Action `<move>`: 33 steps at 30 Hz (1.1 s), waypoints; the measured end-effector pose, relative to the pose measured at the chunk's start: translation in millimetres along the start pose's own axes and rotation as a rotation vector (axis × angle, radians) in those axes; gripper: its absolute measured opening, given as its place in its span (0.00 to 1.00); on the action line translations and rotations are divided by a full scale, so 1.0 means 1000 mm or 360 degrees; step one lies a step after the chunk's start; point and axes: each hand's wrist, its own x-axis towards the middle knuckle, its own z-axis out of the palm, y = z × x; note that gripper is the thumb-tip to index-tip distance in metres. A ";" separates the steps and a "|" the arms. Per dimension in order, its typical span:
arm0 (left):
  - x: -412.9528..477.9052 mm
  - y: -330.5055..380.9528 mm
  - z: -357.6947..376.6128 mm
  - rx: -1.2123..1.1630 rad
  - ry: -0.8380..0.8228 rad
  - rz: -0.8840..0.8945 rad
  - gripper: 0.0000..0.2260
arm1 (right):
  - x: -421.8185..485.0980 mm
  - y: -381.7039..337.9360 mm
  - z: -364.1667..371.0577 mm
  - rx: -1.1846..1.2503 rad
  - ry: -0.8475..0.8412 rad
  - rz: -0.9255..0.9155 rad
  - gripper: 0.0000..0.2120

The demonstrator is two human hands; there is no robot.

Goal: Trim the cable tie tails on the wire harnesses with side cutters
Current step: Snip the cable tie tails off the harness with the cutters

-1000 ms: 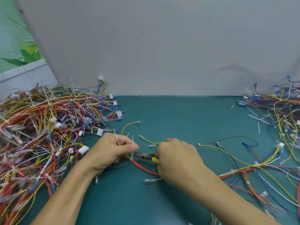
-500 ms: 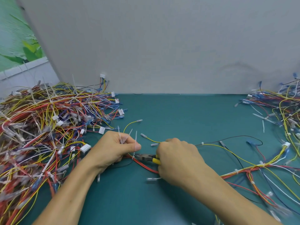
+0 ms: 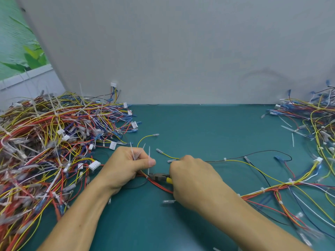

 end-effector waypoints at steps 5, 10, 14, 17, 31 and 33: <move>-0.002 -0.001 0.002 -0.0032 0.0031 0.0021 0.16 | -0.004 -0.002 0.001 -0.0006 0.0030 -0.0074 0.17; -0.003 -0.003 0.004 -0.0044 0.0092 0.0062 0.17 | -0.006 -0.001 0.004 -0.0010 -0.0003 -0.0148 0.16; -0.005 -0.001 0.006 -0.0053 0.0092 0.0089 0.15 | -0.009 -0.003 0.005 -0.0028 0.0004 -0.0193 0.09; -0.005 0.000 0.006 -0.0035 0.0070 0.0083 0.15 | -0.009 -0.002 0.009 -0.0041 0.0049 -0.0191 0.11; -0.005 0.004 0.006 -0.0008 0.0041 0.0043 0.14 | -0.010 -0.002 0.015 -0.0096 0.0069 -0.0211 0.19; -0.005 0.005 0.006 0.0003 0.0032 0.0042 0.14 | -0.009 -0.002 0.015 -0.0124 0.0072 -0.0212 0.17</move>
